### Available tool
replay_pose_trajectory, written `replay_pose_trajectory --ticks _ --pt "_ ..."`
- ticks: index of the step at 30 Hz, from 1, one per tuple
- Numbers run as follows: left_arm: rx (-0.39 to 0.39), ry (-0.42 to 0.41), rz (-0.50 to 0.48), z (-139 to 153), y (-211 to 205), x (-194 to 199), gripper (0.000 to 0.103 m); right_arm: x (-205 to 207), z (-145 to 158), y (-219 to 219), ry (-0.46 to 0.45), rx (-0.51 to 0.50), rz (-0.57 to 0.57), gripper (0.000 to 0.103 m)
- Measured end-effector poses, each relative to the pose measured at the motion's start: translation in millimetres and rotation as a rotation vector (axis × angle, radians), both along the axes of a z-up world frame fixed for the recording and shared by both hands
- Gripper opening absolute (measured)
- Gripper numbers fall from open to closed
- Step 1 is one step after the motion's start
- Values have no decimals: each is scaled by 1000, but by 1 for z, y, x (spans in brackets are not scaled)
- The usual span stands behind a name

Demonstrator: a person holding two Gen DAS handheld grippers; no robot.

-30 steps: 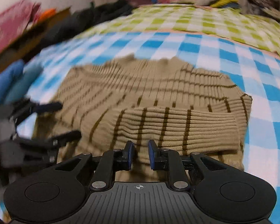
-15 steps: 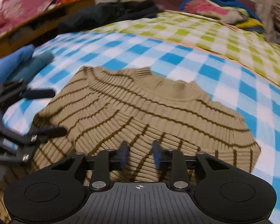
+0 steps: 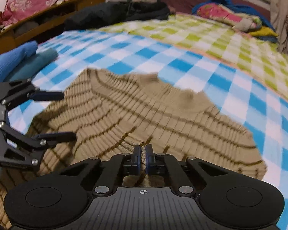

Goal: Fold small clothes

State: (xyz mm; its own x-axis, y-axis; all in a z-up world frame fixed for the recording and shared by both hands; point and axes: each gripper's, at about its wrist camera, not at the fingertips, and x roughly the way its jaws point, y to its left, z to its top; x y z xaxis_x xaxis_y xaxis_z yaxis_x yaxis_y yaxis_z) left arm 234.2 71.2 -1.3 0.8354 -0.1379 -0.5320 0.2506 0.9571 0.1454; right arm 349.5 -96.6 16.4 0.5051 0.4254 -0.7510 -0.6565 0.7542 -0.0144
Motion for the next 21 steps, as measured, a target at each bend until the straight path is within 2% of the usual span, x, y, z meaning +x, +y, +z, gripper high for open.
replay_pose_trajectory --ticks 4,6,9,11,13,17,19,21 --pt "-12 -18 17 4 2 6 78 11 17 -1 -50 28 -46 2" --pt "2 1 21 -2 2 13 78 17 16 1 -53 27 -63 2" --pt "56 52 43 -19 0 23 79 24 -7 8 -49 -44 -87 3" --pt "27 50 49 -20 4 22 80 29 -25 11 -41 -84 -96 4" --pt "10 57 57 -16 7 21 80 29 -32 13 -47 -84 -103 5" --pt "32 45 45 -11 8 16 80 28 -19 2 -52 -21 -131 5" --pt "31 48 41 -12 7 15 80 23 -5 -13 -58 42 -174 12" --pt "35 47 43 -13 5 16 80 14 7 -34 -44 116 -219 12"
